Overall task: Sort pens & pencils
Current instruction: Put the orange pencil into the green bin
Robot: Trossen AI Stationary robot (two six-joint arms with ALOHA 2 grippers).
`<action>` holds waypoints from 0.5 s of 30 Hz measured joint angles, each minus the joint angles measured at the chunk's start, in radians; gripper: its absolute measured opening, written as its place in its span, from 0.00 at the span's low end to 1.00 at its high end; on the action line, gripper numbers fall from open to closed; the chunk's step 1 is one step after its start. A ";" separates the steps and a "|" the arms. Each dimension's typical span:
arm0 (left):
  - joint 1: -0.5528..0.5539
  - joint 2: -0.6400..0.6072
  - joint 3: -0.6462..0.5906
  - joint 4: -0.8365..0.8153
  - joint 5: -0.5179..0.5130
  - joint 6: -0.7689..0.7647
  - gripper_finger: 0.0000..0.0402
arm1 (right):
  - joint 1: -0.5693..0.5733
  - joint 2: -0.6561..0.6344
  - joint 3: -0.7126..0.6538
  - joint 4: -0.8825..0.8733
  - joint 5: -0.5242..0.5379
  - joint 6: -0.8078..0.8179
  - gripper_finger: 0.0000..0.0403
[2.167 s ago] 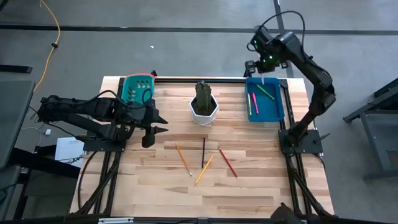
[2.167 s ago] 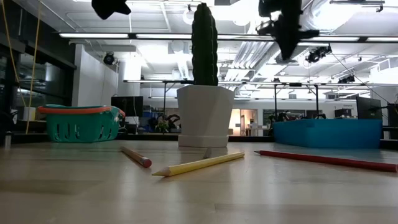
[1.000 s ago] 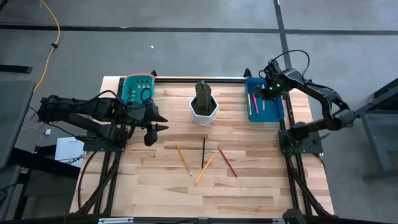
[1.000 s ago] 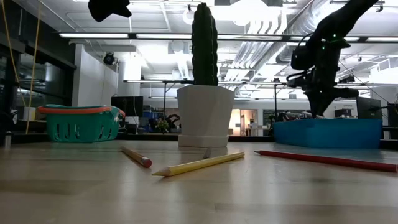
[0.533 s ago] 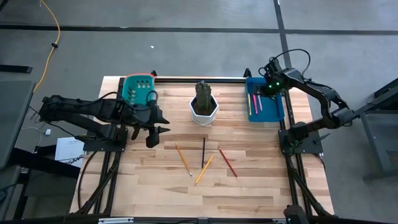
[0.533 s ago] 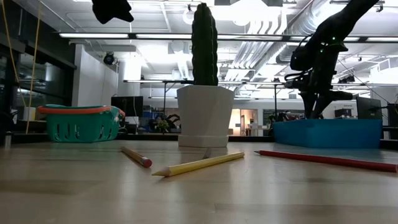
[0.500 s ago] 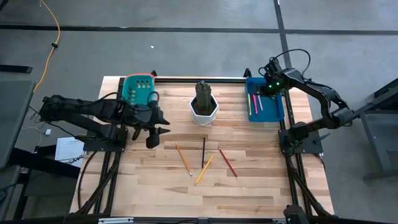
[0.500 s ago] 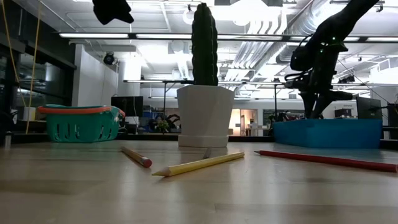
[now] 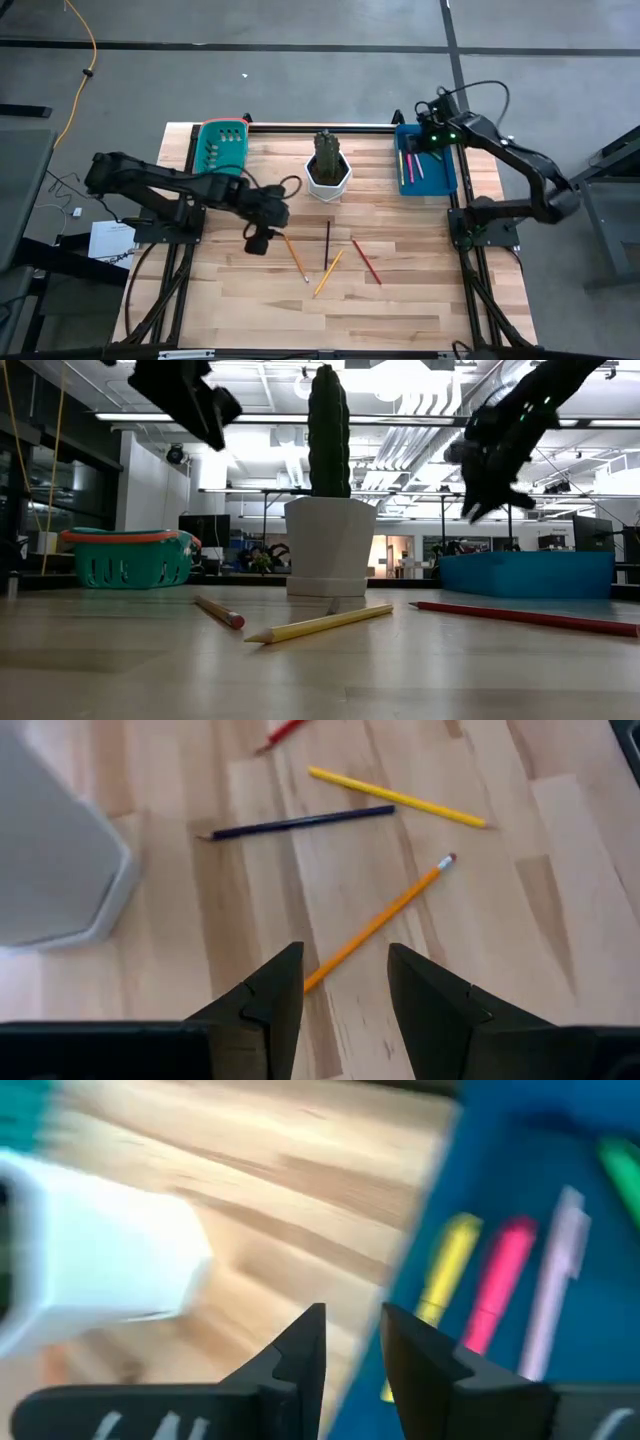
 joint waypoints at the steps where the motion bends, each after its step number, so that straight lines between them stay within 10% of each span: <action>1: 0.000 0.020 0.000 0.025 0.015 0.016 0.33 | 0.011 -0.037 0.000 0.006 -0.017 0.004 0.22; 15: 0.000 0.224 0.000 0.022 0.095 0.313 0.33 | 0.335 -0.381 0.000 0.053 -0.075 0.224 0.22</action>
